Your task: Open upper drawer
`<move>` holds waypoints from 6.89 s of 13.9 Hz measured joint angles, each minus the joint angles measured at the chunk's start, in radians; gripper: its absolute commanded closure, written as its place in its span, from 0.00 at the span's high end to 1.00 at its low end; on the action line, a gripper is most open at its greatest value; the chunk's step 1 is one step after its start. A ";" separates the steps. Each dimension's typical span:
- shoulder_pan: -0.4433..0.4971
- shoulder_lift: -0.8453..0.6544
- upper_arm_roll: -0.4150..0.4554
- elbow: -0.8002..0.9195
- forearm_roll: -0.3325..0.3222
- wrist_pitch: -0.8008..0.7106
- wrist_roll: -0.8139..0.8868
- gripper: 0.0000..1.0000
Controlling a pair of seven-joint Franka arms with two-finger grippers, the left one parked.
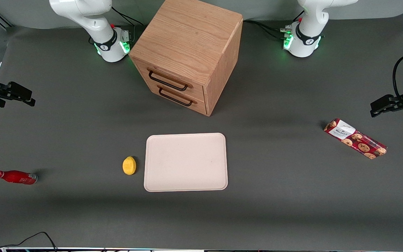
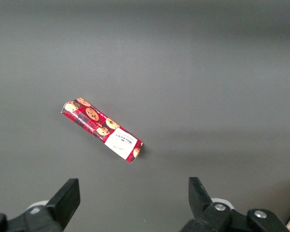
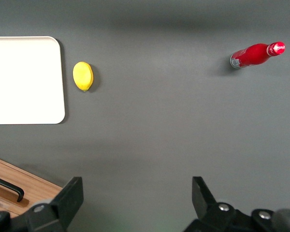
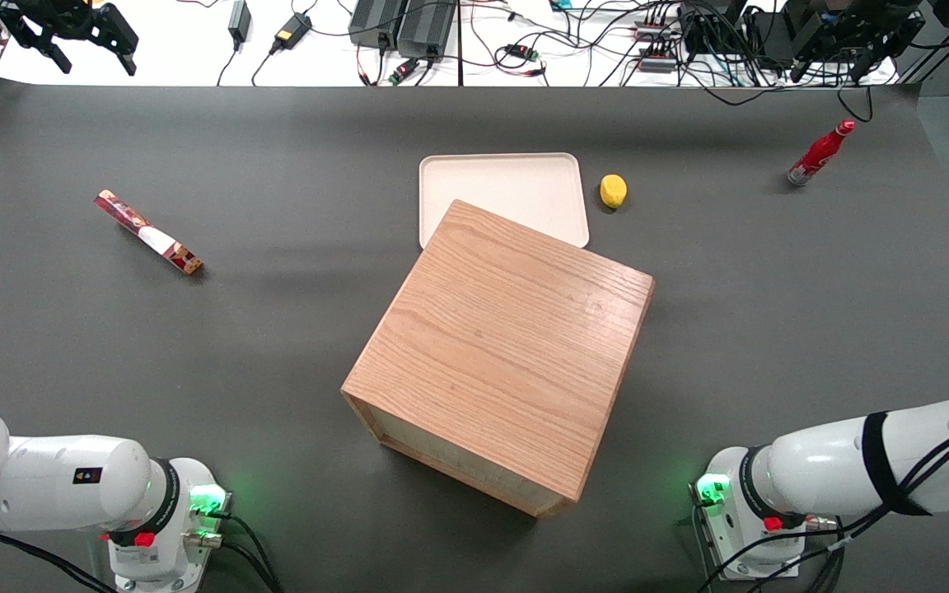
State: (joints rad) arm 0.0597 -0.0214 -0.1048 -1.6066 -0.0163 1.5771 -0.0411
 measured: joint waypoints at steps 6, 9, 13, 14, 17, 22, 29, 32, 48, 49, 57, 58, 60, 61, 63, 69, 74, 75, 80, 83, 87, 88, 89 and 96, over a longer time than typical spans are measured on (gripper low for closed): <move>0.001 0.000 -0.001 0.000 0.000 -0.002 -0.002 1.00; 0.022 0.000 0.001 0.000 0.001 -0.011 -0.006 1.00; 0.143 -0.003 0.007 0.001 0.002 -0.037 -0.006 1.00; 0.185 -0.003 0.008 0.001 0.002 -0.045 -0.006 1.00; 0.328 -0.003 0.006 0.001 0.007 -0.063 -0.001 1.00; 0.519 0.010 -0.071 -0.002 0.093 -0.066 0.000 1.00; 0.746 0.070 -0.171 -0.002 0.116 -0.060 0.000 1.00; 0.786 0.112 -0.172 -0.001 0.135 -0.014 -0.002 1.00; 0.782 0.250 -0.180 -0.064 0.283 0.063 -0.250 1.00; 0.782 0.254 -0.182 -0.076 0.314 0.073 -0.280 1.00; 0.758 0.275 -0.193 -0.137 0.404 0.095 -0.405 1.00; 0.758 0.277 -0.193 -0.143 0.404 0.095 -0.408 1.00; 0.758 0.282 -0.193 -0.158 0.405 0.095 -0.422 1.00; 0.758 0.285 -0.193 -0.160 0.410 0.095 -0.427 1.00; 0.759 0.285 -0.191 -0.162 0.412 0.095 -0.430 1.00; 0.760 0.285 -0.187 -0.174 0.416 0.095 -0.431 1.00; 0.760 0.282 -0.187 -0.174 0.416 0.094 -0.443 1.00; 0.760 0.282 -0.187 -0.174 0.416 0.094 -0.446 1.00; 0.760 0.283 -0.187 -0.176 0.416 0.093 -0.451 1.00; 0.760 0.290 -0.186 -0.189 0.416 0.093 -0.452 1.00; 0.760 0.304 -0.183 -0.193 0.422 0.093 -0.453 1.00; 0.760 0.309 -0.183 -0.195 0.438 0.094 -0.454 1.00; 0.760 0.317 -0.183 -0.196 0.451 0.095 -0.454 1.00; 0.759 0.343 -0.184 -0.196 0.467 0.096 -0.457 1.00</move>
State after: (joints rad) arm 0.8187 0.3220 -0.2889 -1.8023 0.4504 1.6729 -0.4978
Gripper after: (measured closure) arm 0.000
